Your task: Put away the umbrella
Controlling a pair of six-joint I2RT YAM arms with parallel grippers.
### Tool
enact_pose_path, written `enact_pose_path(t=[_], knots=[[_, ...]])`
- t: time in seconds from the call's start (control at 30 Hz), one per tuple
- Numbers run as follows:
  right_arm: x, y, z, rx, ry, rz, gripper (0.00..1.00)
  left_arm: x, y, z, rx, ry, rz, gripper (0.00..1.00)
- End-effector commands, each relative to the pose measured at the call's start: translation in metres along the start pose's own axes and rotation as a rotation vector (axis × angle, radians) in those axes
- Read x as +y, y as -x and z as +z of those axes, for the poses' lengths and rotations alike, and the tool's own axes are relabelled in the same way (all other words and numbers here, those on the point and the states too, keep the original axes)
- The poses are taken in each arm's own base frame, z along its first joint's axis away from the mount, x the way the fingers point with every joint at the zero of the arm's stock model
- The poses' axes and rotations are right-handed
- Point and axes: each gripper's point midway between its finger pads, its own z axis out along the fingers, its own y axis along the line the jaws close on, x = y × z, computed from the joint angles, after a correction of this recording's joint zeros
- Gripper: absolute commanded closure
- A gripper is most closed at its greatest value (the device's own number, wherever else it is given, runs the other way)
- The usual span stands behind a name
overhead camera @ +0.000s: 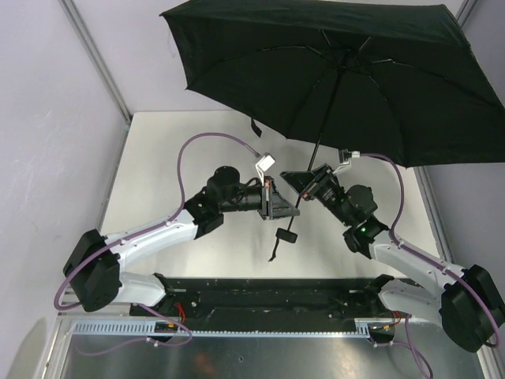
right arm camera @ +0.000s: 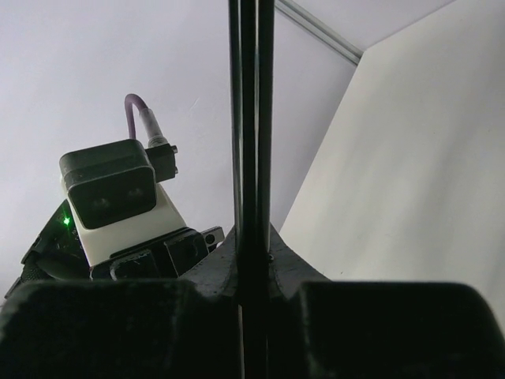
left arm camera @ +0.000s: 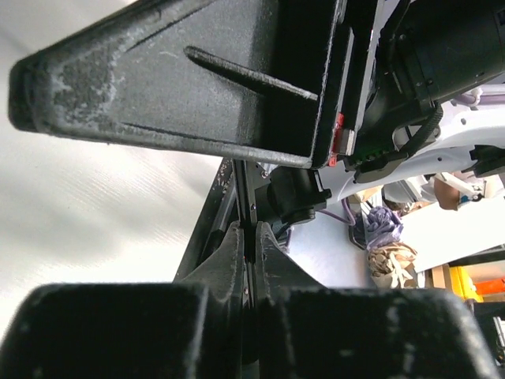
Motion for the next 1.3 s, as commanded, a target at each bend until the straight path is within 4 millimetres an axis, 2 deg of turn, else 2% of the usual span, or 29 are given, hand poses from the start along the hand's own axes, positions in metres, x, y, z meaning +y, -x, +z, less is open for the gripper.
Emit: enact_pose_path(t=[0.0,0.03,0.1,0.17,0.27,0.4,0.5,0.57,0.6,0.63,0.7,0.73,0.8,0.9,0.97,1.03,1.1,1.13,1.17,1.27], knots=[[0.053,0.031,-0.006,-0.108,0.164,-0.038,0.98,0.0,0.012,0.001,-0.044,0.017,0.078,0.99],[0.051,0.035,-0.007,-0.114,0.147,-0.049,0.91,0.004,0.014,-0.001,-0.062,0.036,0.087,0.99],[0.037,0.044,-0.006,-0.121,0.069,-0.073,0.71,0.009,0.015,-0.006,-0.091,0.077,0.099,1.0],[0.024,0.054,-0.005,-0.123,-0.01,-0.103,0.58,0.014,0.016,-0.01,-0.116,0.117,0.112,1.0],[0.019,0.065,-0.001,-0.12,-0.065,-0.149,0.49,0.018,0.015,-0.015,-0.132,0.183,0.139,1.0],[0.012,0.076,0.001,-0.138,-0.116,-0.162,0.45,0.022,0.022,-0.027,-0.182,0.274,0.176,1.0],[0.013,0.087,0.003,-0.171,-0.11,-0.152,0.52,0.022,0.025,-0.037,-0.207,0.315,0.207,1.0],[0.015,0.092,0.005,-0.183,-0.086,-0.139,0.79,0.021,0.023,-0.04,-0.204,0.322,0.215,1.0],[0.02,0.093,0.006,-0.18,-0.055,-0.136,0.9,0.02,0.022,-0.041,-0.2,0.32,0.215,1.0],[0.028,0.093,0.008,-0.168,-0.005,-0.141,0.95,0.018,0.02,-0.042,-0.193,0.312,0.214,1.0],[0.048,0.09,0.01,-0.132,0.112,-0.153,0.99,0.011,0.016,-0.041,-0.169,0.275,0.204,0.98],[0.059,0.087,0.009,-0.107,0.177,-0.159,0.99,0.006,0.014,-0.04,-0.151,0.248,0.194,0.9],[0.082,0.078,0.005,-0.06,0.3,-0.164,1.0,0.001,0.01,-0.038,-0.122,0.205,0.16,0.6],[0.113,0.062,-0.005,-0.017,0.454,-0.155,1.0,-0.007,0.011,-0.034,-0.1,0.157,0.145,0.27],[0.13,0.055,-0.012,-0.015,0.533,-0.136,1.0,-0.009,0.013,-0.031,-0.092,0.137,0.155,0.19],[0.145,0.051,-0.017,-0.024,0.595,-0.113,1.0,-0.014,0.014,-0.028,-0.085,0.113,0.162,0.17],[0.155,0.049,-0.019,-0.038,0.636,-0.081,1.0,-0.016,0.015,-0.025,-0.081,0.093,0.16,0.18],[0.158,0.047,-0.02,-0.039,0.656,-0.066,1.0,-0.017,0.015,-0.025,-0.081,0.089,0.16,0.21],[0.161,0.045,-0.02,-0.035,0.672,-0.049,1.0,-0.017,0.017,-0.025,-0.089,0.094,0.163,0.34],[0.157,0.041,-0.017,-0.012,0.666,-0.016,1.0,-0.01,0.028,-0.031,-0.151,0.16,0.181,0.79]])
